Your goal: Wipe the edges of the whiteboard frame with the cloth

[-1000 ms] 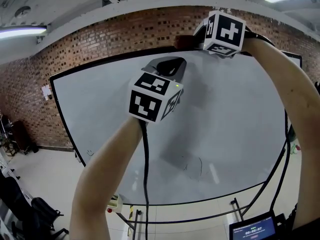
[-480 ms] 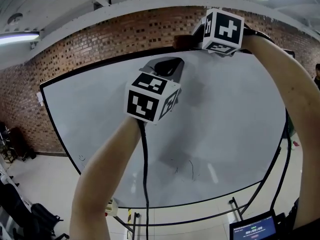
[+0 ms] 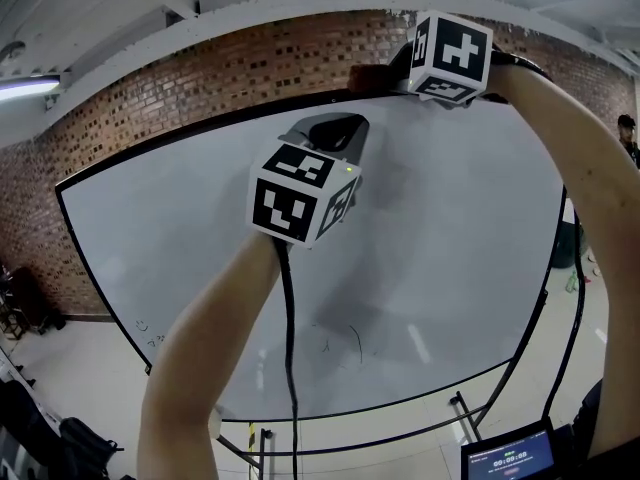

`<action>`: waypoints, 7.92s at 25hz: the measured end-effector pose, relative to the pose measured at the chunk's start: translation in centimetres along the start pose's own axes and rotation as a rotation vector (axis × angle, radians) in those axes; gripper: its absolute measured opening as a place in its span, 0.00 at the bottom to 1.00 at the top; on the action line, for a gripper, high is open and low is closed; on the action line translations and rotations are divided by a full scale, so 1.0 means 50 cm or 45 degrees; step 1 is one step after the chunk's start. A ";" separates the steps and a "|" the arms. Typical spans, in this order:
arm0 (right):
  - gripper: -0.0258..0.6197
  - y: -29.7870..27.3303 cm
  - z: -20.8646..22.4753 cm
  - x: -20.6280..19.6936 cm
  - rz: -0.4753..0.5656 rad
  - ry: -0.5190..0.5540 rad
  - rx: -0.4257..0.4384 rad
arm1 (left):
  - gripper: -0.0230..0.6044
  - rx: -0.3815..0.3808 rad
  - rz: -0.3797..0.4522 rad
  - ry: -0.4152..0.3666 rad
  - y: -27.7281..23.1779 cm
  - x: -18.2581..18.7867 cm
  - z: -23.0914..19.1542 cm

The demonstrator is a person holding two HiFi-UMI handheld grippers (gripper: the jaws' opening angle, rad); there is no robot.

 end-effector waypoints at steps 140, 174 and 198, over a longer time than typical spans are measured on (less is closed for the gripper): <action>0.14 -0.088 -0.434 -1.016 0.694 -1.568 0.277 | 0.04 -0.622 0.196 0.230 -0.421 -0.059 0.737; 0.14 -0.155 -0.748 -1.024 0.639 -1.587 0.397 | 0.04 -0.633 -0.017 0.319 -0.417 -0.175 0.841; 0.14 -0.208 -0.896 -1.076 0.495 -1.545 0.512 | 0.04 -0.719 -0.127 0.429 -0.453 -0.279 0.933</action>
Point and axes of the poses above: the fingertips, and each gripper's own axes: y backward along the fingers, z to its right, x out of its top, the point moved 9 cm from there along y, backward along the fingers, and after that the axes turned 11 degrees about -z, right-handed, at the moved point
